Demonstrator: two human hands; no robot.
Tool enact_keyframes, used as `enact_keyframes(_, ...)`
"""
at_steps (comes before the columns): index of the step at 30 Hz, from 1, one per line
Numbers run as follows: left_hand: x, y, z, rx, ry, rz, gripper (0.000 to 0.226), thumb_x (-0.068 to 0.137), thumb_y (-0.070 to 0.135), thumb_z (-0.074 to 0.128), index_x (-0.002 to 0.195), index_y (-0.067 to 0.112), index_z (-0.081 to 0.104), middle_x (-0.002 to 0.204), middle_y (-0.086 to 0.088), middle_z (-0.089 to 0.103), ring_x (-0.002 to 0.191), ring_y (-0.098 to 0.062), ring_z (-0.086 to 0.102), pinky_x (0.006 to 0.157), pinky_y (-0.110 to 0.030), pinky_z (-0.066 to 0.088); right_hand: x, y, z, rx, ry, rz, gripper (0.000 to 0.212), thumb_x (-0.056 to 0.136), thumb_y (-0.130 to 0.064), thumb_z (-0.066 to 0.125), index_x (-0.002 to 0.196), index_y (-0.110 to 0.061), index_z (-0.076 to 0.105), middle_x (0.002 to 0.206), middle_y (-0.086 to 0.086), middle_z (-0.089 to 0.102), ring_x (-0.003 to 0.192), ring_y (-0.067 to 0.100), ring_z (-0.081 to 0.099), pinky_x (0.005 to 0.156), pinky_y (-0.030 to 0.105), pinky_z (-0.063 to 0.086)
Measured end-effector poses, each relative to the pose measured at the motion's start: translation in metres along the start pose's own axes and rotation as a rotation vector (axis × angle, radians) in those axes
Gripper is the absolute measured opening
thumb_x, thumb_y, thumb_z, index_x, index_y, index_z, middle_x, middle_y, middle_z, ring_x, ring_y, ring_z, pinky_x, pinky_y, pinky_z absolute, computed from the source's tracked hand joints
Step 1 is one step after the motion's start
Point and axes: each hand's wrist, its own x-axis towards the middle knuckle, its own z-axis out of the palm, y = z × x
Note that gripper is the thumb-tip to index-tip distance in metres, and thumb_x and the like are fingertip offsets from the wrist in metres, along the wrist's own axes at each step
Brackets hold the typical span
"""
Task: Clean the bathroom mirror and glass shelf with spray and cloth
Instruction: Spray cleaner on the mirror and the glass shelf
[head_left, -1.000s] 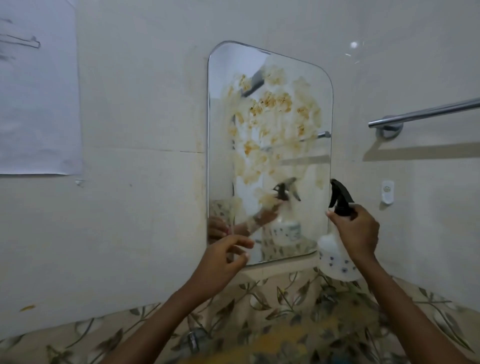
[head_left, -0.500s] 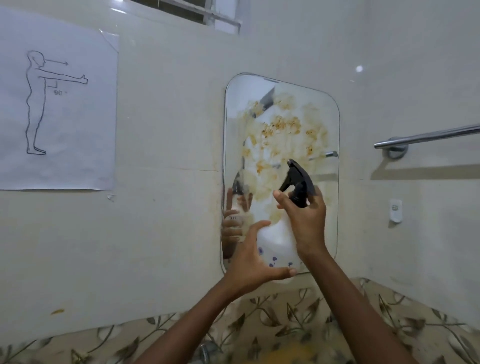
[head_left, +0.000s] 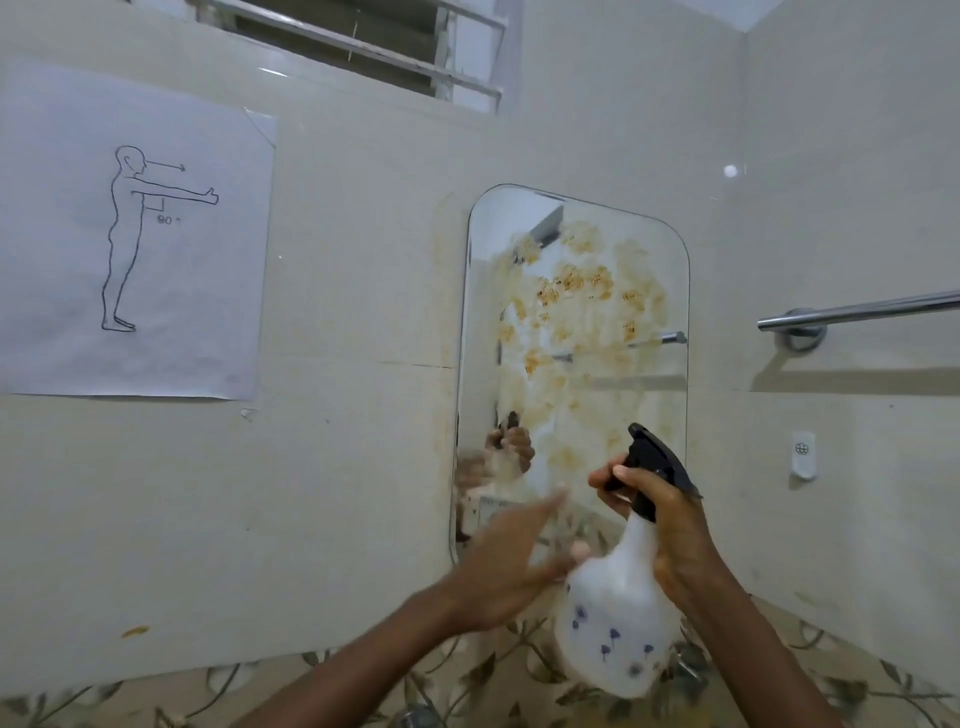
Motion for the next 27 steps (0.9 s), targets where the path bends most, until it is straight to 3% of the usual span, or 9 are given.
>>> enact_keyframes(2,0.013,-0.021,-0.030,0.205,0.383,0.060,0.079,0.080,0.073,0.029,0.144,0.027,0.029,0.149,0.004,0.035,0.135,-0.005,0.024,0.114,-0.046,0.020,-0.010,0.002,-0.010,-0.040,-0.043,0.029,0.009,0.083,0.000,0.056,0.078,-0.003,0.063,0.068,0.011,0.070,0.081,0.031,0.067,0.086,0.042,0.050)
enact_keyframes(4,0.029,-0.050,-0.070,0.619,0.636,0.093,0.066,0.087,0.056,0.031,0.143,0.021,0.032,0.149,-0.004,0.036,0.138,-0.017,0.023,0.113,-0.050,0.016,-0.023,0.002,-0.018,-0.084,-0.083,0.074,0.012,0.083,-0.002,0.057,0.076,-0.003,0.066,0.071,0.014,0.070,0.080,0.031,0.068,0.082,0.039,0.049)
enact_keyframes(7,0.046,-0.086,-0.117,1.013,0.565,0.097,0.062,0.091,0.052,0.028,0.147,0.026,0.021,0.154,-0.007,0.026,0.141,-0.030,0.023,0.111,-0.053,0.017,-0.040,0.007,-0.027,-0.137,-0.110,0.139,0.019,0.083,-0.002,0.058,0.069,-0.005,0.071,0.074,0.020,0.070,0.078,0.033,0.067,0.081,0.041,0.050)
enact_keyframes(11,0.053,-0.106,-0.120,1.316,0.445,0.151,0.066,0.092,0.062,0.017,0.149,0.028,0.017,0.156,-0.007,0.020,0.142,-0.034,0.019,0.110,-0.061,0.015,-0.049,0.019,-0.035,-0.245,-0.103,0.178,0.013,0.084,-0.003,0.058,0.080,0.005,0.067,0.075,0.022,0.070,0.079,0.035,0.067,0.081,0.043,0.047)
enact_keyframes(16,0.050,-0.109,-0.123,1.386,0.489,0.172,0.076,0.086,0.071,0.016,0.149,0.029,0.014,0.157,-0.004,0.016,0.143,-0.035,0.015,0.109,-0.066,0.013,-0.050,0.029,-0.033,-0.290,-0.107,0.138,0.026,0.084,-0.004,0.060,0.063,0.011,0.064,0.062,0.026,0.063,0.065,0.038,0.064,0.069,0.035,0.055)
enact_keyframes(19,0.051,-0.110,-0.122,1.386,0.494,0.186,0.077,0.085,0.073,0.016,0.149,0.029,0.014,0.157,-0.004,0.017,0.143,-0.036,0.015,0.109,-0.066,0.013,-0.049,0.037,-0.036,-0.295,-0.060,0.142,0.024,0.082,-0.001,0.062,0.063,0.013,0.063,0.053,0.025,0.059,0.054,0.034,0.060,0.062,0.038,0.053)
enact_keyframes(23,0.051,-0.112,-0.122,1.393,0.514,0.210,0.078,0.085,0.074,0.020,0.149,0.029,0.016,0.157,-0.004,0.019,0.143,-0.035,0.016,0.109,-0.065,0.014,-0.055,0.032,-0.048,-0.275,-0.082,0.211,0.021,0.082,0.002,0.060,0.064,0.012,0.063,0.057,0.025,0.062,0.050,0.028,0.062,0.050,0.022,0.052)
enact_keyframes(27,0.051,-0.112,-0.122,1.387,0.529,0.227,0.079,0.084,0.074,0.023,0.148,0.029,0.018,0.156,-0.004,0.020,0.143,-0.035,0.016,0.109,-0.065,0.014,-0.058,0.030,-0.068,-0.187,0.066,0.269,0.019,0.083,0.002,0.056,0.076,0.020,0.059,0.059,0.028,0.059,0.051,0.033,0.060,0.048,0.032,0.050)
